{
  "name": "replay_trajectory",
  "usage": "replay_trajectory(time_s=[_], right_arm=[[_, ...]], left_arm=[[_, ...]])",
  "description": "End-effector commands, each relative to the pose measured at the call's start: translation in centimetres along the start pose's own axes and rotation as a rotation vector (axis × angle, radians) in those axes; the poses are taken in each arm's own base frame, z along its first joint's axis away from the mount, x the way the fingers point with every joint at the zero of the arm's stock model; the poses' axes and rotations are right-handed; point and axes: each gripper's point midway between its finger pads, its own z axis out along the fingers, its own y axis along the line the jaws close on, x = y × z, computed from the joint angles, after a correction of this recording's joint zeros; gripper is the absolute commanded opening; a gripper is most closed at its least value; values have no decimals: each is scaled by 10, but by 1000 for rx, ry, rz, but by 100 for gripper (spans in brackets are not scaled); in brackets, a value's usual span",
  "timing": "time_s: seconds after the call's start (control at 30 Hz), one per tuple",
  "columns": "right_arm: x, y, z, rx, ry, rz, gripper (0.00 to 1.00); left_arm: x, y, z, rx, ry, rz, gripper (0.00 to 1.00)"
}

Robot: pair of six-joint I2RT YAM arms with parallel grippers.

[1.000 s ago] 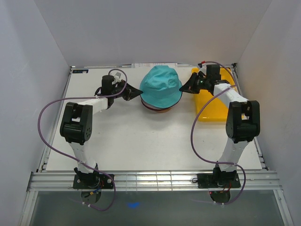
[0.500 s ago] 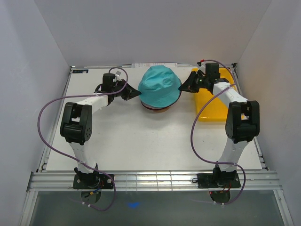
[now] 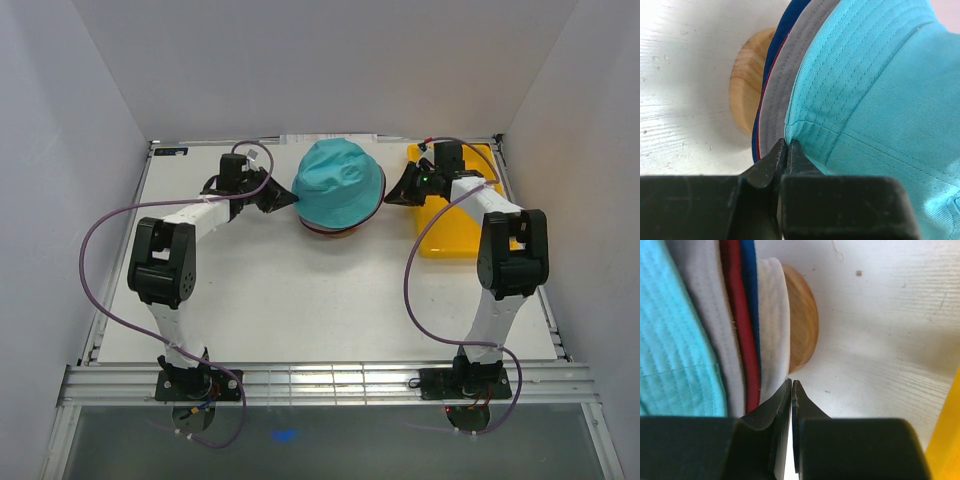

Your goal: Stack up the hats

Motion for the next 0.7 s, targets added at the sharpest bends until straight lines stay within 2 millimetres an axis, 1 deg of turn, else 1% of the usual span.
replay_trajectory(time_s=[0.0,0.07,0.13,0.17,0.23,0.27,0.33,0.37,0.4,0.47,0.5,0.67], right_arm=[[-16,9,-3,4,-25,-40,9],[-20,13,-6,-1,-32,-40,11],[-25,19,-8,-12,-36,-42,14],[-25,21,-10,-14,-38,-38,17],[-27,27,-14,-22,-46,-38,21],[-29,32,-19,-28,-56,-40,24],[-29,36,-23,-34,-63,-38,29],[-30,38,-26,-32,-68,-38,33],[-31,42,-32,-34,-77,-42,35],[-34,44,-38,-19,-96,-43,37],[-36,51,-45,-27,-111,-51,38],[-30,73,-56,-112,-119,-31,39]], left_arm=[[2,30,-11,-129,-30,-8,0],[0,19,-17,-104,-42,8,2],[0,15,-20,-91,-44,12,4],[0,8,-24,-74,-45,17,4],[2,6,-26,-65,-42,14,3],[3,3,-29,-54,-41,17,2],[5,1,-31,-46,-37,21,1],[7,2,-32,-46,-33,16,1],[8,-2,-34,-33,-34,18,0],[11,-4,-36,-21,-30,16,0],[13,-4,-38,-18,-26,13,0],[19,-13,-45,8,-25,16,0]])
